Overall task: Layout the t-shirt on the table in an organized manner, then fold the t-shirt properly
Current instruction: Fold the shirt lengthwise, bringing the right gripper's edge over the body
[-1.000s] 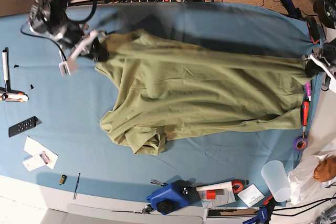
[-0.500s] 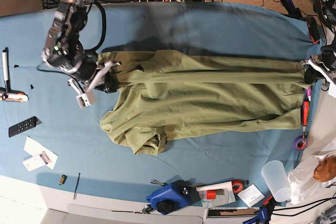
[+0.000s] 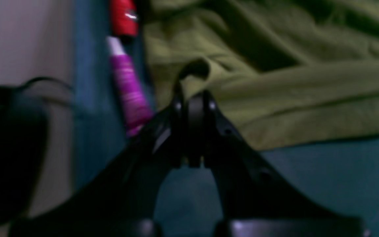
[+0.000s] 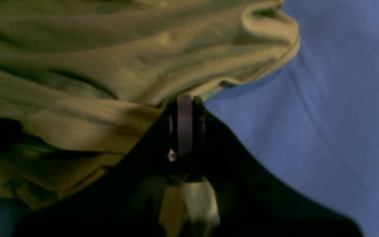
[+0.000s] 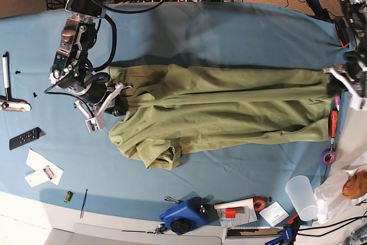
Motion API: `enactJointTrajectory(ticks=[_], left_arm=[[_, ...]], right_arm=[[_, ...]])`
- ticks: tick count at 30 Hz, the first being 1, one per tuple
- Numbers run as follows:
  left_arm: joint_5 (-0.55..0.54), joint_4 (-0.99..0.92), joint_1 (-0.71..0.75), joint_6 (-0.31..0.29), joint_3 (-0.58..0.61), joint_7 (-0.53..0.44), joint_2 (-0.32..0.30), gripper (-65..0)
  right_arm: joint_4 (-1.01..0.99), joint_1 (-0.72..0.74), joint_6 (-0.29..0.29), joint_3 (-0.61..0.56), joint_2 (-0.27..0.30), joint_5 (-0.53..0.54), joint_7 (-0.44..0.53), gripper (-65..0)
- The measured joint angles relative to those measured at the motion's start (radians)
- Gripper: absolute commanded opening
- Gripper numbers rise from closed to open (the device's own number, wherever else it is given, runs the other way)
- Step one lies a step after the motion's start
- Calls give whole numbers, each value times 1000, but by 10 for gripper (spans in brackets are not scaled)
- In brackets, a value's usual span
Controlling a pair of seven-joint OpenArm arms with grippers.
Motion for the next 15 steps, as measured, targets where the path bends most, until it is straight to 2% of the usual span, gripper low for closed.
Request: enactJointTrajectory(ticks=[3,6,10,12,13,15], left_arm=[[114,-2,-2,113,74,-92,5,-650],[175,-2,-22,165,93,-87,5,-650],[175,-2,-51,161,93,-95,5,-650],[180,-2,-51,155,92,-135,10,-650],[190,-2,-51,142,92,-148,13,-628],[195,-2,-51,100,93,-162,19,-478]], right_arm=[[-25,0,-1,0,0,-8,8,-650],[-26,2,0,0,0,-5,14,-650],[-26,2,-1,0,0,-15,29,-650],[-26,2,-1,0,0,-24,40,-650],[-26,2,-1,0,0,-24,41,-650],[-26,2,-1,0,0,-24,44,-650]])
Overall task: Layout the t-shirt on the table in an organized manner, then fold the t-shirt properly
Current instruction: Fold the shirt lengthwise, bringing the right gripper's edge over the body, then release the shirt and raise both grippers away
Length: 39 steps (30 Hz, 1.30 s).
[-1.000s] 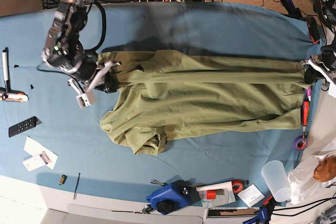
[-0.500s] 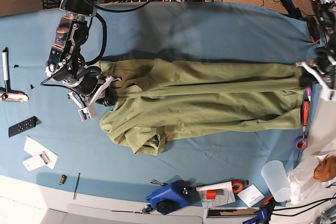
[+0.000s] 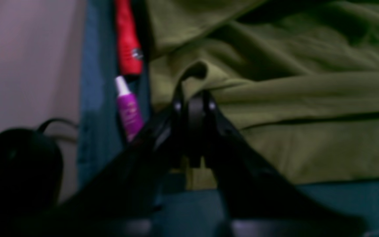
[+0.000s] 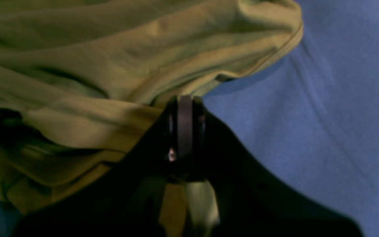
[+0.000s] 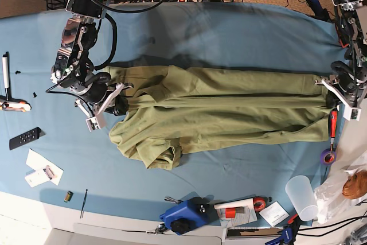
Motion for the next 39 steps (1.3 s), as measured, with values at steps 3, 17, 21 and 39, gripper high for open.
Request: enactJointTrajectory(ticks=[3,17,21,39], left_arm=[[0,0,0,-22,0,-29,0,-379],[-49,68,0,131,-12,204,1,-380],[-61,145,35,129,-108,205,23,-380],[-203,286,269,26,-344,219,23,-380]], right_arm=[[0,0,-3,0,0,-2,-1,-482],[92,70,0,169,0,315,-163,-447],[209,35,-1,303,0,396,-214,-448],[292,-364,0,466,-47,533,-284,-448]])
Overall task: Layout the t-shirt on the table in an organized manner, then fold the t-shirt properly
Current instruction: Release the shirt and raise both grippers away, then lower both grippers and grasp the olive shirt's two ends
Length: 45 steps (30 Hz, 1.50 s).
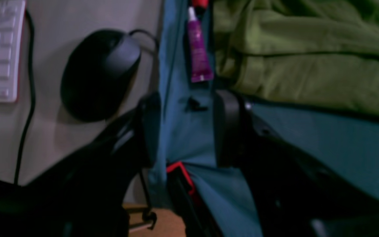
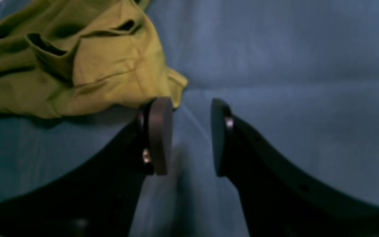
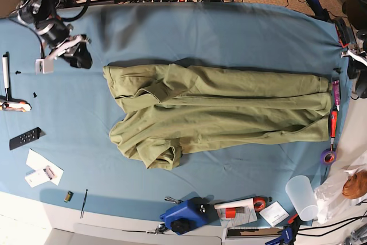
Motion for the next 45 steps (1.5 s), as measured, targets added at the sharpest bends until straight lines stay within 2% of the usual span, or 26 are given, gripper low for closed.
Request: enactJointTrajectory(ticks=[2,6,8,13,16,20,23,30,34,38,39,42,45], left_arm=[[0,0,-1,0,0,-4,2,-380],[0,0,-1,0,0,-7,5,-380],[0,0,-3,0,0,-7,5,-380],[0,0,-3,0,0,-7,5,-380],[4,0,-3,0,0,-7,5,-380],[4,0,-3,0,0,-7,5,-380],[4,0,-3,0,0,-7,5,-380],[3,0,-3,0,0,-7,6,-380],[-28,0,-1,-1,2,-8,18,-380],[-71,-1,0,-105,18,-47,76,-379],[-71,-1,-1,-113,29,-58,92,-379],[-71,-1,0,-113,62,-63,136,-379],[-66,-4,-3,-80,109,-64,153,-378]], right_arm=[[-28,4,0,-10,-23,6,18,-447],[-166,8,-5,-85,-23,3,110,-447],[-233,27,-1,-113,-25,50,123,-447],[-334,118,0,-131,-26,164,66,-447],[-339,129,0,-128,-37,176,65,-448],[-340,129,0,-126,-39,264,-22,-447],[-341,131,0,-106,-42,299,-25,-448],[-342,159,-4,-92,-44,265,-22,-456],[-343,197,-8,-92,-44,164,-13,-650],[-343,217,-7,-93,-44,133,10,-650],[-343,214,-7,-93,-44,124,9,-650],[-343,209,-7,-93,-44,90,6,-650],[-343,209,-7,-93,-44,89,6,-650]])
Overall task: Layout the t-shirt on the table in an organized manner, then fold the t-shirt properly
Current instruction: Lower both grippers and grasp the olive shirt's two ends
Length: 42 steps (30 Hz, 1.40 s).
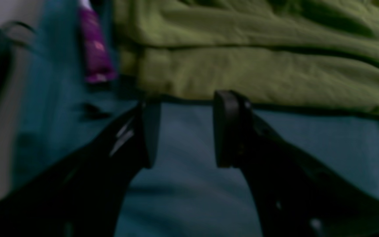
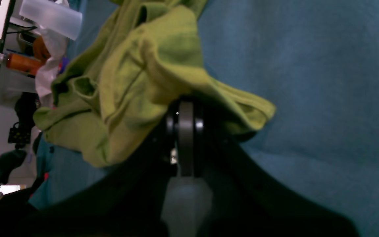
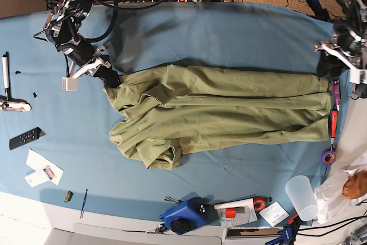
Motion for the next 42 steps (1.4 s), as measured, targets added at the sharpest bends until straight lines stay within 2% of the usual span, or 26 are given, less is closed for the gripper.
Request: enactJointTrajectory(ticks=[4,6,13,15,20,27,29,31,34,35,42], left_arm=[[122,-24,-23,61,77,-61,1,-324],[171,-69,-34,96,112,-97,2,-323],[171,-193,-92,195,123,-101,3,-323],[102,-198,-96,193,122,-83,4,-323],[111,-212,-129,197,123,-80,32,-323],[71,-356,-205,200,117,-166,26,-325],[60,-370,-215,220,117,-170,26,-351],[60,-370,-214,223,117,-174,26,-418],[57,-371,-214,235,115,-138,21,-617],[45,-372,-213,235,115,-123,21,-650],[16,-371,-216,238,111,-61,18,-650]], right_arm=[[0,0,0,0,5,0,-3,-650],[0,0,0,0,5,0,-13,-650],[0,0,0,0,6,-1,-39,-650],[0,-1,0,0,16,-1,-46,-650],[0,-3,0,0,33,0,-46,-650],[0,-3,0,0,33,-1,-57,-650],[0,-3,0,0,33,0,-57,-650],[0,-3,0,0,33,0,-57,-650],[0,-3,0,0,38,0,-56,-650],[0,-3,0,0,39,0,-56,-650],[0,-3,0,2,61,0,-53,-650]])
